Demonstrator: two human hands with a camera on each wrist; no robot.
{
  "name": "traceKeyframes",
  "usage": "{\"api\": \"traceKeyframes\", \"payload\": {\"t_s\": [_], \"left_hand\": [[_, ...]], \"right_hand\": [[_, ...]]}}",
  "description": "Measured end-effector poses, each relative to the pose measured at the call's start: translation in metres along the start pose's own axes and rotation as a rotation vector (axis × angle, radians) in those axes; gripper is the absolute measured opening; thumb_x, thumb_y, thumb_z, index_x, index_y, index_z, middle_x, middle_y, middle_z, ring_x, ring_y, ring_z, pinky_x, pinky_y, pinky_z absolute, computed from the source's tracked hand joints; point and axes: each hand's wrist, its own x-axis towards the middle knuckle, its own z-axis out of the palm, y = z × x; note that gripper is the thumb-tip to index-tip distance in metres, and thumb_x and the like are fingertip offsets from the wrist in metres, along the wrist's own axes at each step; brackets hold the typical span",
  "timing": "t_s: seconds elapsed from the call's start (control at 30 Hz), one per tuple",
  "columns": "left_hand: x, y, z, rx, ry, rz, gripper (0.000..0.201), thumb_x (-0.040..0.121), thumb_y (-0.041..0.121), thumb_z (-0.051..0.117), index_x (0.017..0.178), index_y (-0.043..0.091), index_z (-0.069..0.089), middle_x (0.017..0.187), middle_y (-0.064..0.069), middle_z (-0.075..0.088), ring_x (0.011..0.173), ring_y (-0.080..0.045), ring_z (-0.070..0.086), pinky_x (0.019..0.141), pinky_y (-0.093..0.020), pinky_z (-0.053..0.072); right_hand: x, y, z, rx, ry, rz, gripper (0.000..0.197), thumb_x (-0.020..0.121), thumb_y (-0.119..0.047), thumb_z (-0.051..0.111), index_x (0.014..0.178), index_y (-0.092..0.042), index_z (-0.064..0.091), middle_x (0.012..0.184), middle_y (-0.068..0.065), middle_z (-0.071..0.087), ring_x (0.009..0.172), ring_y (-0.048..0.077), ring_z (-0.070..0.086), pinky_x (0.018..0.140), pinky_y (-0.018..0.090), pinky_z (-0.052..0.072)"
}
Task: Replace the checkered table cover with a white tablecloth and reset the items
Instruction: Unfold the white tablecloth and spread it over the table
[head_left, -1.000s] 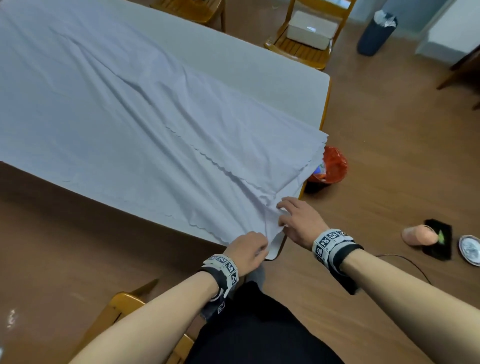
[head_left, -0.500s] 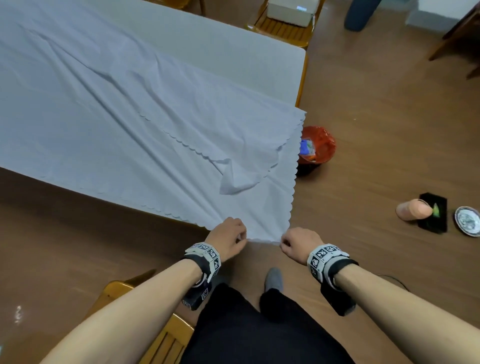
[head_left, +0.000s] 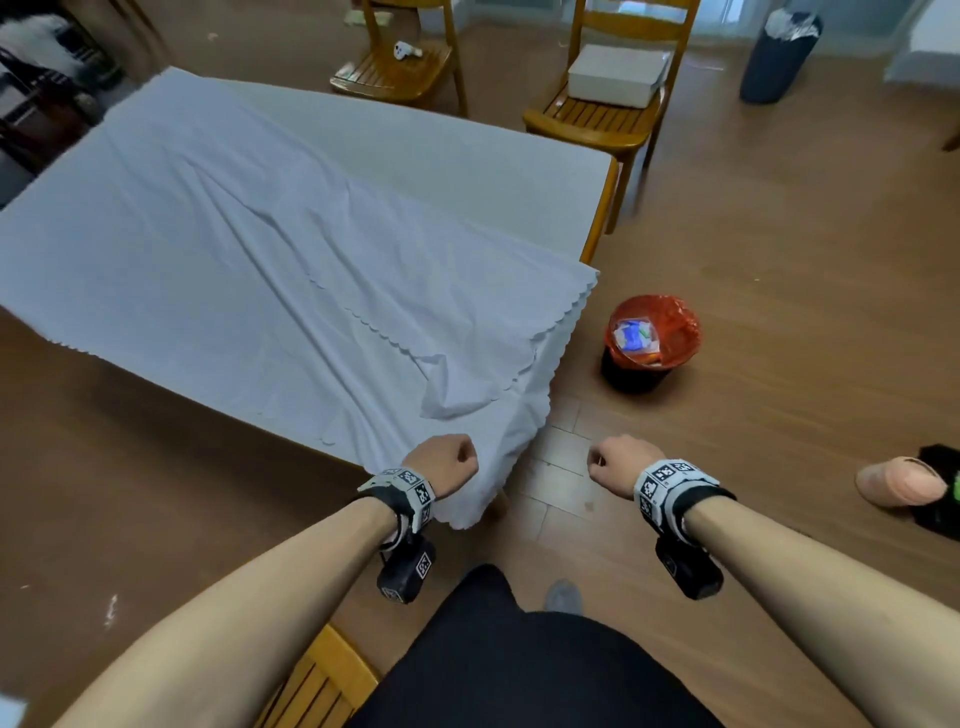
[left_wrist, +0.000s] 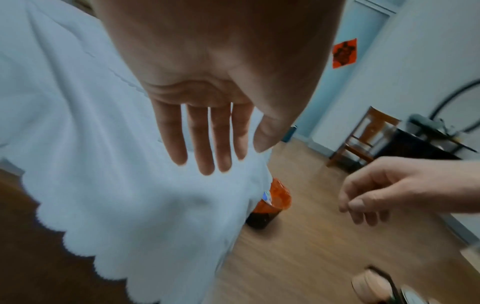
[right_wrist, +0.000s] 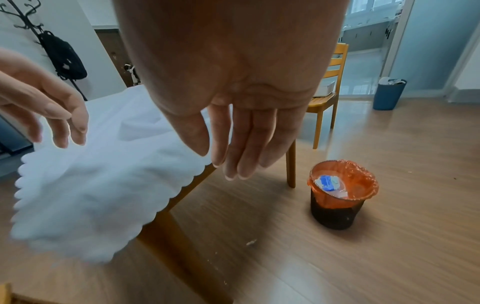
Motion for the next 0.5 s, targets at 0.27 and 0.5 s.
{"api": "traceKeyframes", "payload": {"t_s": [0.27, 0.5], "left_hand": [[0.078, -0.015, -0.044, -0.289, 0.237, -0.400, 0.072, 0.088, 0.043, 0.063, 0.142, 0.003, 0.036, 0.143, -0.015, 0.040, 0.127, -0.032, 0.047, 0.101, -0.038, 0.042], [0.155, -0.008, -0.056, -0.671, 0.210, -0.693, 0.065, 0.086, 0.031, 0.067, 0.138, 0.006, 0.035, 0.124, -0.015, 0.057, 0.116, -0.037, 0.055, 0.093, -0.036, 0.043]], "right_hand": [[0.060, 0.010, -0.072, 0.047, 0.079, -0.039, 0.018, 0.089, -0.029, 0.050, 0.096, -0.030, 0.067, 0.104, -0.003, 0.067, 0.094, 0.021, 0.063, 0.077, 0.032, 0.053], [0.117, 0.028, -0.140, 0.028, 0.038, -0.074, 0.021, 0.091, -0.026, 0.051, 0.103, -0.025, 0.068, 0.108, -0.005, 0.063, 0.100, 0.018, 0.061, 0.080, 0.032, 0.051]]}}
